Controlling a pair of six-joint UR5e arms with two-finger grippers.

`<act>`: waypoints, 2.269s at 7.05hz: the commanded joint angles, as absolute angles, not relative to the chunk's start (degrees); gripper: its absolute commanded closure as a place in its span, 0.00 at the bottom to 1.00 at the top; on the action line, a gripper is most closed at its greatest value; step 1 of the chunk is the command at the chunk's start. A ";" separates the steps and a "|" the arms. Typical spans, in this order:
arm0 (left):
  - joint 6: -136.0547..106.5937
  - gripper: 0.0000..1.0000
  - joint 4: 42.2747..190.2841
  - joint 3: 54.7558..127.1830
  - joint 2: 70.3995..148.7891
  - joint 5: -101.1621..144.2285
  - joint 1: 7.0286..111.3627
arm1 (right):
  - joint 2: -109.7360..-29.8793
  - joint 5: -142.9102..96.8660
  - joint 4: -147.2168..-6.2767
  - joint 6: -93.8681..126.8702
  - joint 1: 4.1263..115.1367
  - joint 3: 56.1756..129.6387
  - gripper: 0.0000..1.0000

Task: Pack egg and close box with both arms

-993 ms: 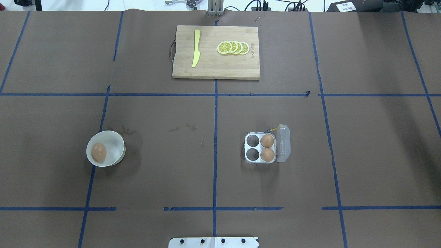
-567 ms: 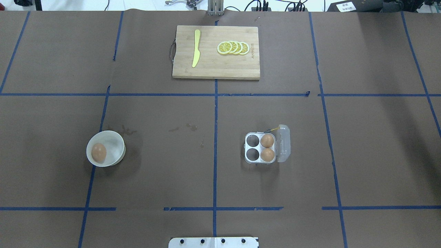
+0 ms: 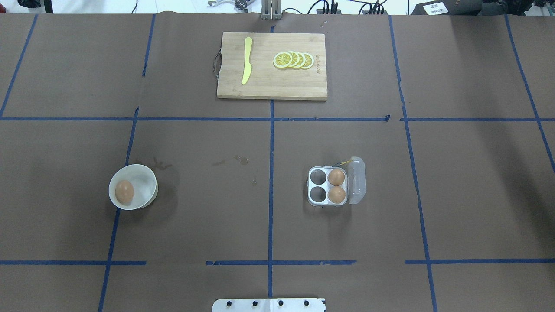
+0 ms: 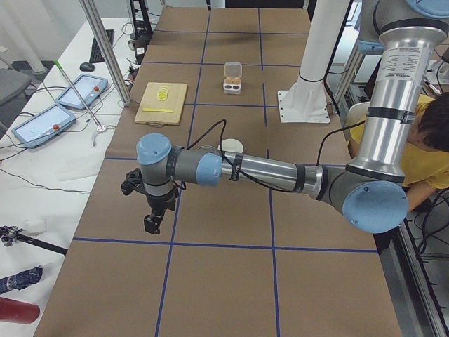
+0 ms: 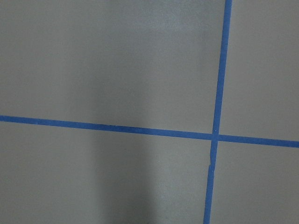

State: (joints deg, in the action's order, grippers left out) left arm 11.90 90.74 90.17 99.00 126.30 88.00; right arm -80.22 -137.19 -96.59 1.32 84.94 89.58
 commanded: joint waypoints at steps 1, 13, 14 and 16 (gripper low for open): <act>9.60 0.00 97.17 90.43 98.70 130.65 81.79 | -80.24 -137.28 -96.59 1.23 84.38 89.65 0.00; -62.40 0.07 80.95 110.40 107.49 108.02 34.72 | -80.77 -138.87 -96.59 0.79 79.37 90.09 0.00; -62.32 0.10 80.95 110.22 107.49 108.02 34.63 | -80.77 -138.87 -96.59 0.88 79.37 90.09 0.00; -62.23 0.18 80.86 109.16 107.31 108.10 34.63 | -80.77 -138.87 -96.59 0.88 79.28 90.00 0.00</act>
State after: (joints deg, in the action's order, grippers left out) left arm -62.26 80.98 109.66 107.36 108.08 34.67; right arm -80.77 -138.87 -96.59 0.87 79.36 90.05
